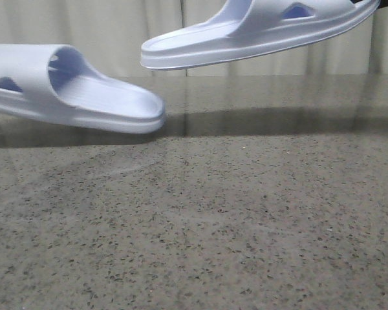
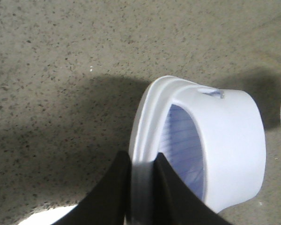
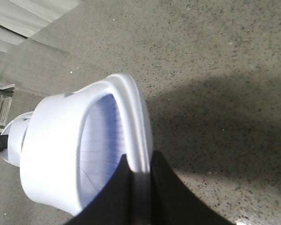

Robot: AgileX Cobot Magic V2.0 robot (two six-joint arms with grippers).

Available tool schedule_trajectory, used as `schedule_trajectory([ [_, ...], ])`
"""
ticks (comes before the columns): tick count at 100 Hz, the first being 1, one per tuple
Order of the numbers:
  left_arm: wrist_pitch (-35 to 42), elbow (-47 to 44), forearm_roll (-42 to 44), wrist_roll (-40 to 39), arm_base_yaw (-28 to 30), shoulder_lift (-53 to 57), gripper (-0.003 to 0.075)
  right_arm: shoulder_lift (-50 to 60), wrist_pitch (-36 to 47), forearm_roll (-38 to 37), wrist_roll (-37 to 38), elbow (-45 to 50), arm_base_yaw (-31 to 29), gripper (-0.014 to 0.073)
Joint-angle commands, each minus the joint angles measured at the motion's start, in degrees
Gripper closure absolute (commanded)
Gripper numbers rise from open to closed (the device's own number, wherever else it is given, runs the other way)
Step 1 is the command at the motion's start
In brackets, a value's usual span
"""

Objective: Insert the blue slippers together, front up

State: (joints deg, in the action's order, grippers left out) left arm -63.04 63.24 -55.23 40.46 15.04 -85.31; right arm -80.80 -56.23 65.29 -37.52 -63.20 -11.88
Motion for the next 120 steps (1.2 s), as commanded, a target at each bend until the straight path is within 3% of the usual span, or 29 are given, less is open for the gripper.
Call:
schedule_trajectory([
  [1, -3.37, 1.89, -8.42, 1.75, 1.04, 2.19, 0.0705, 2.07, -1.52, 6.4, -2.3, -1.92, -0.36, 0.0685],
  [33, -9.42, 1.89, -17.25, 4.85, 1.32, 2.19, 0.0705, 2.07, -1.96, 8.7, -4.36, -1.92, -0.25, 0.0685],
  [79, -9.42, 1.89, -19.08, 4.85, 1.32, 2.19, 0.0705, 2.07, -0.26, 10.8, -7.55, -1.92, 0.69, 0.0685],
  [120, -9.42, 1.89, -19.99, 4.85, 1.32, 2.19, 0.0705, -0.28, 7.42, 12.62, -10.22, -1.92, 7.21, 0.0685],
])
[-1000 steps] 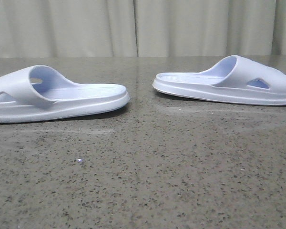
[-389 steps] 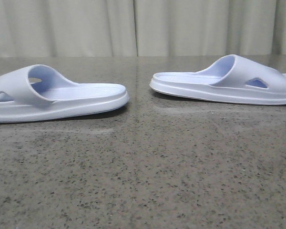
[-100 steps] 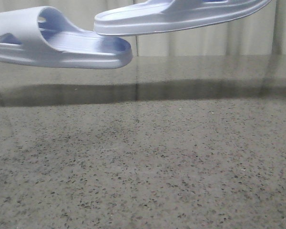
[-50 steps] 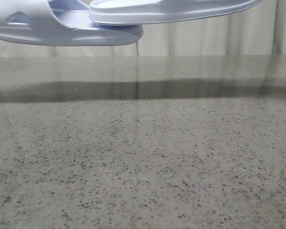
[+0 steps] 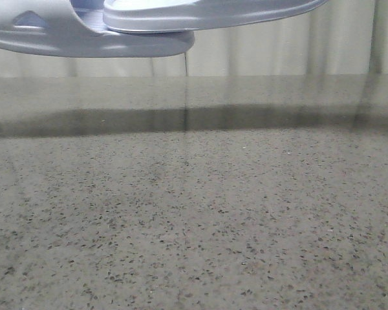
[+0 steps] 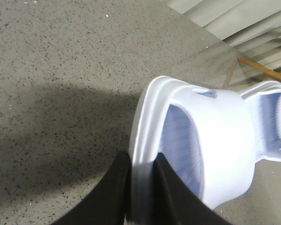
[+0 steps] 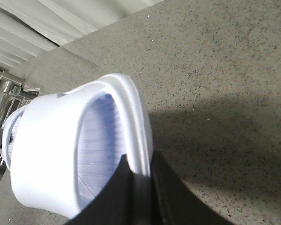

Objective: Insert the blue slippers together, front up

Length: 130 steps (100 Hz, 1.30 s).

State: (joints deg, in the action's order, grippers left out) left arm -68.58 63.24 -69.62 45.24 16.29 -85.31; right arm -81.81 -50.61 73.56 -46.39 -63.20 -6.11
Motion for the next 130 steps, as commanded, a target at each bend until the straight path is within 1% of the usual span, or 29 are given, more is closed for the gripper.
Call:
schedule_trajectory([
  [1, -3.88, 1.89, -5.74, 0.07, 0.06, 2.19, 0.0705, 0.62, 1.95, 4.62, -1.67, -1.92, 1.6, 0.0685],
  [25, -3.88, 1.89, -6.12, 0.07, 0.06, 2.19, 0.0705, -3.44, 5.21, 8.44, -5.09, -1.92, 7.04, 0.0685],
  [34, -3.88, 1.89, -6.24, 0.07, 0.06, 2.19, 0.0705, -5.21, 5.19, 10.62, -7.02, -1.92, 8.18, 0.0685],
  [42, -3.88, 1.89, -6.24, 0.07, 0.06, 2.19, 0.0705, -7.18, 4.92, 11.34, -7.46, -1.92, 9.25, 0.0685],
  [55, -3.97, 1.89, -6.24, 0.07, -0.55, 2.09, 0.0705, -9.74, 3.42, 13.17, -10.54, -2.04, 10.86, 0.0685],
  [79, -3.97, 1.89, -6.24, 0.07, -1.81, 1.88, 0.0705, -14.12, 1.11, 13.17, -10.99, -4.83, 13.63, 0.0683],
  [103, -3.97, 1.89, -4.9, 0.07, 1.51, 1.88, 0.0705, -14.64, 3.26, 12.54, -9.51, -4.93, 13.62, 0.0682],
  [114, -3.97, 1.89, -4.15, 0.07, 1.51, 1.88, 0.0705, -16.53, 1.4, 12.54, -9.51, -4.93, 14.29, 0.0682],
  [130, -3.97, 1.89, -5.89, 0.65, 0.63, 1.88, 0.0705, -19.05, -0.16, 12.79, -9.51, -5.38, 16.14, 0.0683],
])
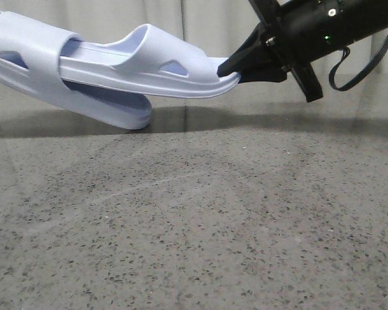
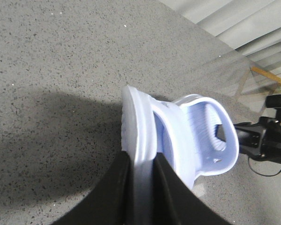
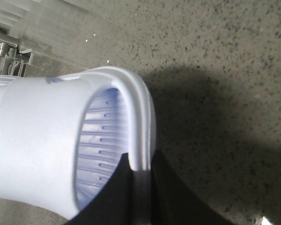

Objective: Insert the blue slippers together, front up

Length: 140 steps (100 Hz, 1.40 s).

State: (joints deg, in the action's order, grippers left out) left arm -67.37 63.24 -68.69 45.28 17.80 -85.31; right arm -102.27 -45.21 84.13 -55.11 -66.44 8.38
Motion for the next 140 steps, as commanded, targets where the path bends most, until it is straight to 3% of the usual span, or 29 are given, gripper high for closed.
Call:
schedule_trajectory([
  [1, -5.19, 1.89, -6.81, 0.61, -0.99, 1.88, 0.0705, 1.21, -5.63, 2.21, -0.79, -2.12, 1.76, 0.0683],
  [52, -5.19, 1.89, -7.61, 1.09, -1.78, 1.88, 0.0705, -1.33, -8.19, 1.83, -0.79, -7.46, 4.81, 0.0682],
  [106, -5.19, 1.89, -7.48, 1.66, -1.75, 1.88, 0.0705, 3.05, -11.58, -0.49, -1.45, -7.8, 0.3, 0.0683],
  [140, -4.79, 1.89, -2.86, 1.54, -1.75, 1.88, 0.0704, 5.87, -11.27, -1.88, -1.45, -7.8, 0.18, 0.0683],
])
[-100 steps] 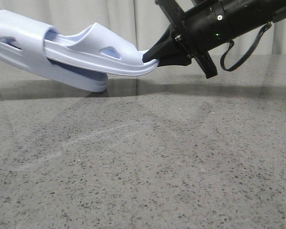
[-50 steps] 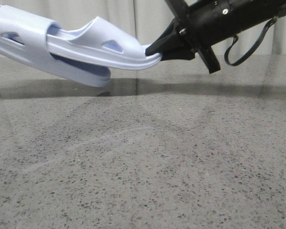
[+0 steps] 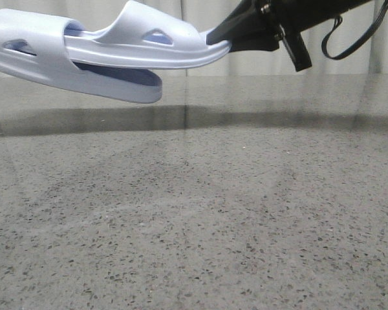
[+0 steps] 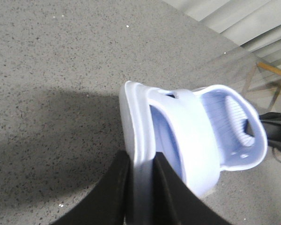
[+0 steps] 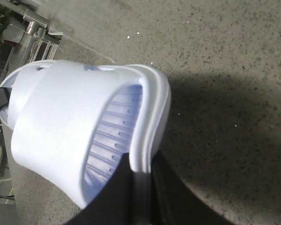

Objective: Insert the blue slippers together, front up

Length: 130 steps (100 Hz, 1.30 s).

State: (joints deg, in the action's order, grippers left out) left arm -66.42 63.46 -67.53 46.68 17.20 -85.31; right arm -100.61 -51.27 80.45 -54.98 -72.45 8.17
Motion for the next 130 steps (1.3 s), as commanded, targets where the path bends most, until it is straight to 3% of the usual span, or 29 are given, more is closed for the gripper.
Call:
schedule_trajectory([
  [1, -5.64, 1.66, -3.73, 0.14, -1.16, 1.88, 0.0704, 4.31, -5.03, 1.54, -1.57, -1.79, 0.39, 0.0683],
  [22, -2.49, 1.66, -0.67, 0.14, -1.8, 1.88, 0.0704, 4.97, -4.93, -1.1, -0.39, -1.79, 0.14, 0.0683],
  [48, 6.13, 1.66, 6.7, 0.14, -8.26, 1.88, 0.0704, 4.97, -3.89, -3.89, 0.72, -1.79, 0.14, 0.0683],
  [80, 13.67, 1.66, 13.04, 0.14, -8.82, 1.78, 0.0697, 4.85, -2.01, -5.44, 1.71, -1.79, 0.14, 0.0683],
  [89, 13.79, 1.66, 13.04, 0.55, -8.82, 1.08, 0.0633, 4.74, -1.32, -5.44, 1.71, -1.79, 0.14, 0.0683],
  [109, 13.79, 1.66, 11.33, 0.55, -8.82, -2.9, 0.0392, 4.38, -0.2, -5.44, 1.71, -1.79, 0.14, 0.0683],
  [130, 14.8, 1.66, 11.15, 1.68, -8.82, -4.13, 0.037, 2.43, -0.46, -5.44, 1.8, -1.79, 0.14, 0.0682],
])
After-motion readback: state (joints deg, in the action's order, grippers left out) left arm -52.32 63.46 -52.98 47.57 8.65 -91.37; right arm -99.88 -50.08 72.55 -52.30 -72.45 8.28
